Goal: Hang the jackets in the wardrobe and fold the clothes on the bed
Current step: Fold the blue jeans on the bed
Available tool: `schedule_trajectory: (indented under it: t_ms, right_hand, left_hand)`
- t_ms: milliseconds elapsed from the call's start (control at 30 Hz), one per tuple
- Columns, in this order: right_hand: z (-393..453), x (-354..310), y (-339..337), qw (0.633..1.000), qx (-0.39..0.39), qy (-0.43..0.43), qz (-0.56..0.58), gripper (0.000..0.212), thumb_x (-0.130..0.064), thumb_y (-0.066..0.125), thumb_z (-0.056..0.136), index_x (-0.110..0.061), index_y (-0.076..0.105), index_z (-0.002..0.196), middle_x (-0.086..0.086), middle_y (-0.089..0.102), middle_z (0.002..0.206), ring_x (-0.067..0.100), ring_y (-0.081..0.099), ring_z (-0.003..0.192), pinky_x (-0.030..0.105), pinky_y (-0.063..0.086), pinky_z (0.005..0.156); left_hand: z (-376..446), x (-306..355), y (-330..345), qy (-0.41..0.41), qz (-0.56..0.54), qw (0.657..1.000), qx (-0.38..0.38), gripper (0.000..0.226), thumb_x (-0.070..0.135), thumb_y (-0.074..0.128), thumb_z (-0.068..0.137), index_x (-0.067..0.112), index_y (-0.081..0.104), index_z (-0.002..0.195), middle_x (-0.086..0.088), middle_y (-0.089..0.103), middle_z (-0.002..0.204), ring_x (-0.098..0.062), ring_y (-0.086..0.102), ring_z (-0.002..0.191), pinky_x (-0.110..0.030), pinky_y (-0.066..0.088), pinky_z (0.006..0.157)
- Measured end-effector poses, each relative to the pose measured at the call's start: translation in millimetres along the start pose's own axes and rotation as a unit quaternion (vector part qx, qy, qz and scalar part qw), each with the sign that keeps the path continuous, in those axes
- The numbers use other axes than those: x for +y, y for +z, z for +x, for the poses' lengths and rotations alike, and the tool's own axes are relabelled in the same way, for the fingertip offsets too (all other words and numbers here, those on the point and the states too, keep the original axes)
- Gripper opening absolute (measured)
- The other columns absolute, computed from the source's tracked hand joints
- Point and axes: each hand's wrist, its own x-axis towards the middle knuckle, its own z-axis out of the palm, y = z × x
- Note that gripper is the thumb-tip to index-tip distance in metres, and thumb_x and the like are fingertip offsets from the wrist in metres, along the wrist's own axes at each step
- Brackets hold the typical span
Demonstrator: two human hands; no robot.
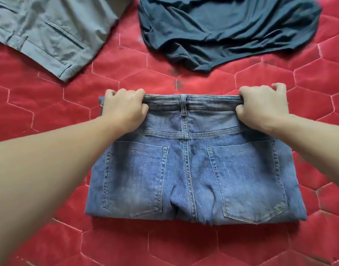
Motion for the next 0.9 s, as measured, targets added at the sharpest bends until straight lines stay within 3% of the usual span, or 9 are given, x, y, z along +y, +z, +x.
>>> schedule_trajectory:
  t_ms: [67, 133, 200, 267, 367, 433, 600, 767, 900]
  right_hand:
    - [2.7, -3.7, 3.7, 1.0, 0.003, -0.005, -0.009, 0.01, -0.019, 0.052, 0.079, -0.016, 0.053, 0.088, 0.016, 0.066, 0.097, 0.034, 0.059, 0.096, 0.051, 0.027, 0.103]
    - [3.7, -4.9, 3.5, 1.0, 0.022, -0.007, -0.007, 0.027, -0.015, 0.055, 0.078, -0.012, 0.054, 0.105, 0.017, 0.06, 0.109, 0.036, 0.054, 0.104, 0.056, 0.023, 0.108]
    - [-6.8, -13.3, 0.2, 0.996, 0.078, -0.028, 0.043, 0.048, -0.012, 0.056, 0.075, -0.013, 0.052, 0.123, 0.019, 0.05, 0.126, 0.038, 0.046, 0.116, 0.061, 0.015, 0.112]
    - [-28.2, -32.6, 3.3, 0.983, 0.136, -0.067, 0.105, 0.054, -0.022, 0.052, 0.08, -0.017, 0.049, 0.133, 0.017, 0.043, 0.14, 0.037, 0.039, 0.128, 0.061, 0.013, 0.113]
    - [-59.8, -58.3, 24.3, 0.986, 0.053, -0.093, 0.131, 0.066, -0.053, 0.035, 0.089, -0.024, 0.035, 0.148, 0.011, 0.026, 0.157, 0.032, 0.023, 0.144, 0.06, 0.009, 0.115]
    - [-61.2, -58.1, 41.2, 0.989, 0.018, -0.087, 0.122, 0.072, -0.061, 0.027, 0.088, -0.028, 0.026, 0.152, 0.008, 0.018, 0.161, 0.028, 0.014, 0.148, 0.059, 0.007, 0.116]
    - [-54.0, -53.7, 51.4, 0.989, 0.032, -0.095, 0.111, 0.071, -0.062, 0.031, 0.088, -0.03, 0.025, 0.151, 0.008, 0.021, 0.16, 0.028, 0.015, 0.147, 0.059, 0.009, 0.115]
    - [-70.0, -69.6, 29.2, 0.989, -0.003, -0.053, 0.138, 0.067, -0.055, 0.031, 0.095, -0.029, 0.014, 0.154, 0.005, 0.001, 0.163, 0.025, -0.001, 0.15, 0.056, -0.002, 0.117]
    - [-143.8, -104.3, 23.8, 0.96, 0.055, -0.072, 0.263, 0.064, -0.049, 0.031, 0.093, -0.02, 0.033, 0.15, 0.009, 0.018, 0.161, 0.027, 0.016, 0.147, 0.056, 0.005, 0.116]
  left_hand:
    - [3.3, -1.5, 3.0, 0.018, 0.009, 1.0, 0.021, 0.008, 0.026, 0.044, 0.089, 0.019, 0.044, 0.087, -0.013, 0.068, 0.098, -0.033, 0.055, 0.097, -0.044, 0.03, 0.091]
    - [6.5, 1.4, 1.5, 0.017, 0.01, 0.999, 0.028, 0.019, 0.025, 0.047, 0.088, 0.019, 0.051, 0.105, -0.01, 0.063, 0.112, -0.032, 0.049, 0.109, -0.049, 0.024, 0.103]
    - [-7.8, 16.1, -2.4, -0.016, -0.038, 0.997, 0.061, 0.042, 0.024, 0.052, 0.084, 0.027, 0.05, 0.125, -0.007, 0.052, 0.127, -0.031, 0.042, 0.12, -0.055, 0.017, 0.109]
    - [-35.7, 40.8, 0.3, -0.023, -0.088, 0.992, 0.091, 0.05, 0.035, 0.051, 0.084, 0.034, 0.047, 0.133, -0.006, 0.046, 0.138, -0.031, 0.037, 0.129, -0.058, 0.015, 0.111]
    - [-73.5, 66.6, 22.9, -0.023, -0.093, 0.995, -0.036, 0.062, 0.064, 0.029, 0.09, 0.046, 0.02, 0.149, 0.002, 0.008, 0.163, -0.028, 0.004, 0.148, -0.061, -0.002, 0.113]
    - [-78.2, 65.4, 42.0, -0.032, -0.079, 0.995, -0.054, 0.068, 0.071, 0.018, 0.088, 0.048, 0.005, 0.15, 0.006, -0.009, 0.163, -0.026, -0.012, 0.149, -0.062, -0.007, 0.113]
    - [-72.9, 61.6, 47.7, -0.028, -0.071, 0.996, -0.038, 0.068, 0.072, 0.017, 0.087, 0.048, 0.008, 0.15, 0.006, -0.003, 0.164, -0.027, -0.007, 0.149, -0.062, -0.004, 0.113]
    - [-81.3, 68.2, 32.1, -0.049, -0.119, 0.989, -0.07, 0.061, 0.065, 0.022, 0.093, 0.05, 0.004, 0.149, 0.009, -0.008, 0.163, -0.024, -0.013, 0.149, -0.056, -0.011, 0.115]
    - [-142.0, 89.8, 27.6, -0.041, -0.167, 0.984, -0.035, 0.059, 0.056, 0.019, 0.093, 0.045, 0.019, 0.15, 0.006, 0.011, 0.163, -0.025, 0.003, 0.15, -0.054, -0.004, 0.116]
